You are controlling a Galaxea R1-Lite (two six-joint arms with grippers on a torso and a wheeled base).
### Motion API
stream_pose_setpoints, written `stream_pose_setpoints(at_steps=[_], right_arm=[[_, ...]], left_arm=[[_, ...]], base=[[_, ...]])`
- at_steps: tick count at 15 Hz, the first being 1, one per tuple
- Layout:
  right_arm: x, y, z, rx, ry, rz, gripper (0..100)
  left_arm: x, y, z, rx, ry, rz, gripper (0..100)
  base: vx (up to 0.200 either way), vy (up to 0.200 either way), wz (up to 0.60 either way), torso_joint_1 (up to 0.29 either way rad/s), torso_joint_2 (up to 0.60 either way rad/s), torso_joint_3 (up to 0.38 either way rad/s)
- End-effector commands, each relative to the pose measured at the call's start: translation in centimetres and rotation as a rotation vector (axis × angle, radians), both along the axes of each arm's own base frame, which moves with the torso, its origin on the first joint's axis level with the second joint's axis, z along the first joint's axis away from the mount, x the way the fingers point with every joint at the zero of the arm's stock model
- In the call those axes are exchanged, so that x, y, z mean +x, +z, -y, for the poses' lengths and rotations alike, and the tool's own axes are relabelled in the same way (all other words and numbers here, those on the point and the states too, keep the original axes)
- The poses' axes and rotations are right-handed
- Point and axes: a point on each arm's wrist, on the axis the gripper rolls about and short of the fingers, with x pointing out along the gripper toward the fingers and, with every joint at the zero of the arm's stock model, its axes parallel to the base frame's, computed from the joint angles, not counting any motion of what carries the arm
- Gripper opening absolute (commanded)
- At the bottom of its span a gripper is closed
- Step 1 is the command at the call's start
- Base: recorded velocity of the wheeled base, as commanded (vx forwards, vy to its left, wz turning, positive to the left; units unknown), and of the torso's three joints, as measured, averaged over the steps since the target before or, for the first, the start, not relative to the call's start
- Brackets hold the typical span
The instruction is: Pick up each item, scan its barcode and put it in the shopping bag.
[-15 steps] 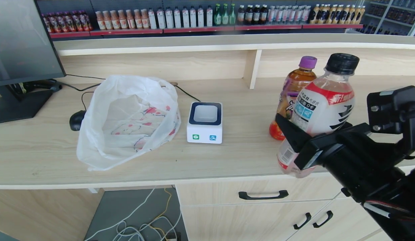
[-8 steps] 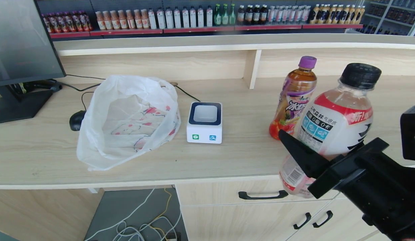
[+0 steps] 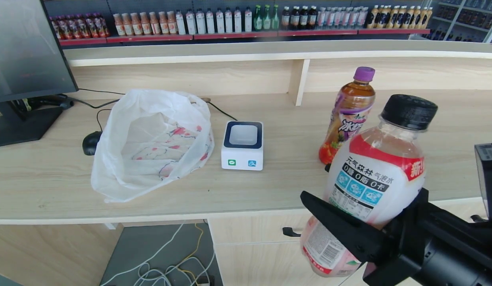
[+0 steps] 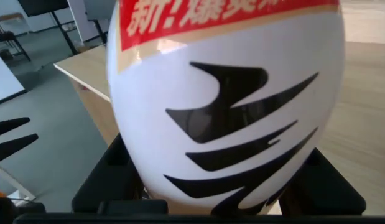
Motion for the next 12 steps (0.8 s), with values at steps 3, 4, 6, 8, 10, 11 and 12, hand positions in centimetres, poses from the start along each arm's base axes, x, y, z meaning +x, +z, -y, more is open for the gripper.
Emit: stream_pose_setpoints(at_steps=[3, 4, 6, 8, 10, 11, 12], right_arm=[[0.7, 0.5, -1.2, 0.065, 0.062, -0.069, 0], [1.0, 0.9, -1.7, 0.105, 0.072, -0.090, 0], [1.5, 1.5, -2.2, 0.153, 0.084, -0.115, 0], [1.8, 2.2, -2.6, 0.162, 0.141, -0.093, 0], [1.9, 2.3, -2.5, 0.173, 0.139, -0.096, 0], [2.3, 3.0, -2.4, 0.202, 0.132, -0.089, 0], [2.9, 3.8, -2.3, 0.235, 0.129, -0.081, 0]], left_arm=[[0.0, 0.0, 0.0, 0.000, 0.000, 0.001, 100], [0.0, 0.0, 0.0, 0.000, 0.000, 0.001, 100], [0.0, 0.0, 0.0, 0.000, 0.000, 0.001, 100], [0.0, 0.0, 0.0, 0.000, 0.000, 0.001, 100], [0.0, 0.0, 0.0, 0.000, 0.000, 0.001, 100], [0.0, 0.0, 0.0, 0.000, 0.000, 0.001, 100], [0.0, 0.0, 0.0, 0.000, 0.000, -0.001, 100]], base=[[0.000, 0.000, 0.00, 0.000, 0.00, 0.000], [0.000, 0.000, 0.00, 0.000, 0.00, 0.000], [0.000, 0.000, 0.00, 0.000, 0.00, 0.000], [0.000, 0.000, 0.00, 0.000, 0.00, 0.000], [0.000, 0.000, 0.00, 0.000, 0.00, 0.000], [0.000, 0.000, 0.00, 0.000, 0.00, 0.000], [0.000, 0.000, 0.00, 0.000, 0.00, 0.000]])
